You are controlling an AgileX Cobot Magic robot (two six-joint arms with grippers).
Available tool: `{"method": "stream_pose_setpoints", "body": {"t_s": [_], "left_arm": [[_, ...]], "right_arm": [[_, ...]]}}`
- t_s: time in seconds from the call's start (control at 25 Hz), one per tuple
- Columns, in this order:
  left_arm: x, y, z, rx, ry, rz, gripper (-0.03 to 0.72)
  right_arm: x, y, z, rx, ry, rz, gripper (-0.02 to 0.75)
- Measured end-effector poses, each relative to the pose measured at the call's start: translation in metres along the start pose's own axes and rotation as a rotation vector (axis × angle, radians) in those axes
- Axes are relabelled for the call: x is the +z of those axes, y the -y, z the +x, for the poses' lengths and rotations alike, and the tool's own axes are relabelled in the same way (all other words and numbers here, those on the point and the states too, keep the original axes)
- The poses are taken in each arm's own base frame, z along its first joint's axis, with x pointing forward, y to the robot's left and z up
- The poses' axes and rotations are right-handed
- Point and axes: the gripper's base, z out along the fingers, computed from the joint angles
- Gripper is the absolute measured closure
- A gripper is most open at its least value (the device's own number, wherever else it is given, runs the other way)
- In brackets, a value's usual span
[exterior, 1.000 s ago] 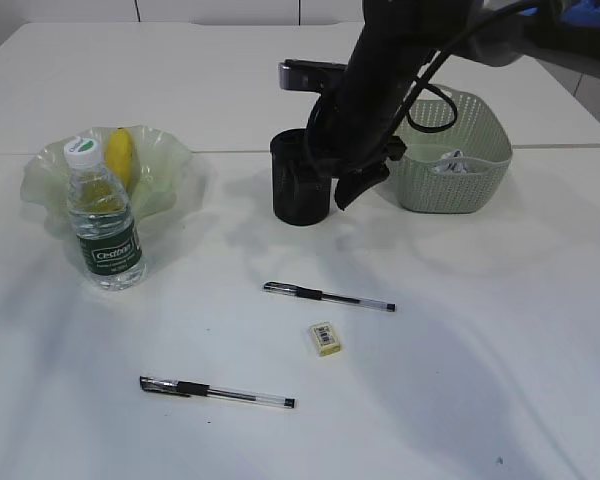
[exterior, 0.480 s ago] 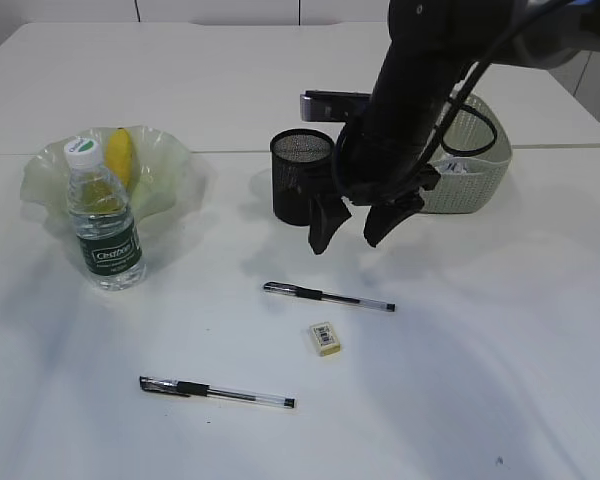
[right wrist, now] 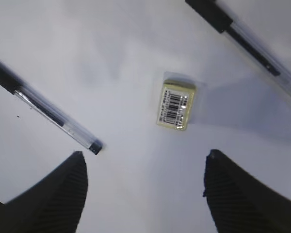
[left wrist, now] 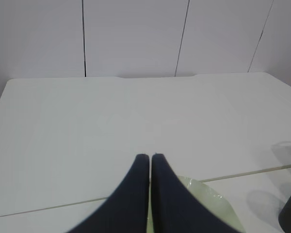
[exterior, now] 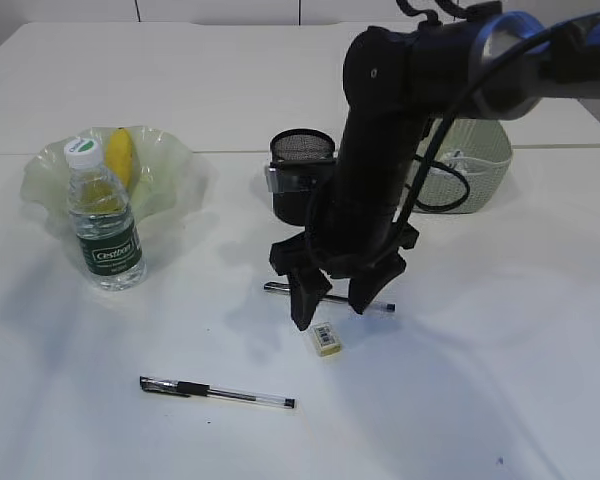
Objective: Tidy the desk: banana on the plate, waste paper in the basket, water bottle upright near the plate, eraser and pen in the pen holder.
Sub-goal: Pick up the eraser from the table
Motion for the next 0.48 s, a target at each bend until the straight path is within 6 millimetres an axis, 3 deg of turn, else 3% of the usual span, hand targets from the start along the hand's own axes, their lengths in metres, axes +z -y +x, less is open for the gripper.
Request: {"method": "stream_pose_setpoints", "body": {"t_s": [0.48], "left_arm": [[-0.0001,0.0030,0.0006,0.006,-0.006,0.033,0.713]], "right_arm": [[0.0087,0.0025,0.0054,0.011,-0.030,0.003,0.186]]}}
